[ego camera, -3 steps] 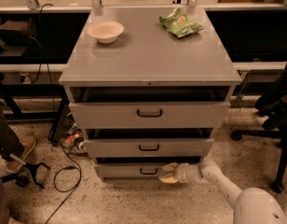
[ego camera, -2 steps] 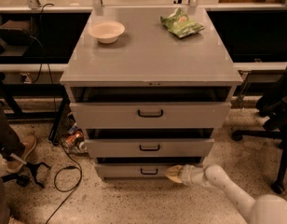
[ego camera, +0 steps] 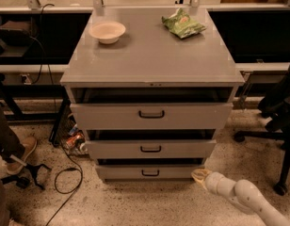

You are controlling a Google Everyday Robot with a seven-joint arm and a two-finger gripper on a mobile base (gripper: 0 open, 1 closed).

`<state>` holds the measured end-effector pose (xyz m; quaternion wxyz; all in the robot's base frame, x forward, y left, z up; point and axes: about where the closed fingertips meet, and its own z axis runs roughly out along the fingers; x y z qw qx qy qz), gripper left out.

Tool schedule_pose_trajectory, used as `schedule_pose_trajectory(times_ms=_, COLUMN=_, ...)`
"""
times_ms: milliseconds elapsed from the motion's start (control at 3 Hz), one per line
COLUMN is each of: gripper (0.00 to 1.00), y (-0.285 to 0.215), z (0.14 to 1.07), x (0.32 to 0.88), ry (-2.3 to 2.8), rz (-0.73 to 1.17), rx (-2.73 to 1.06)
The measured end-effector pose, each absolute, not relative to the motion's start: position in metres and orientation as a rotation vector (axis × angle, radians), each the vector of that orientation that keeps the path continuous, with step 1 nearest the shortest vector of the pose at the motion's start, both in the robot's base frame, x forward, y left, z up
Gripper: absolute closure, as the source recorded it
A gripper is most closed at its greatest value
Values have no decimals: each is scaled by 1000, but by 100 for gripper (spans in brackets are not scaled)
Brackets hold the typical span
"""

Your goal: Close bottom drawer

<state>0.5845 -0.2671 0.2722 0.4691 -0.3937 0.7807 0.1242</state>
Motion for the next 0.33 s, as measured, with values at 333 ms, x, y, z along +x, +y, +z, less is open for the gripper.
schedule_pose_trajectory(times_ms=333, gripper=100, y=-305, z=290, x=579, ry=1948, rz=243, rx=-910)
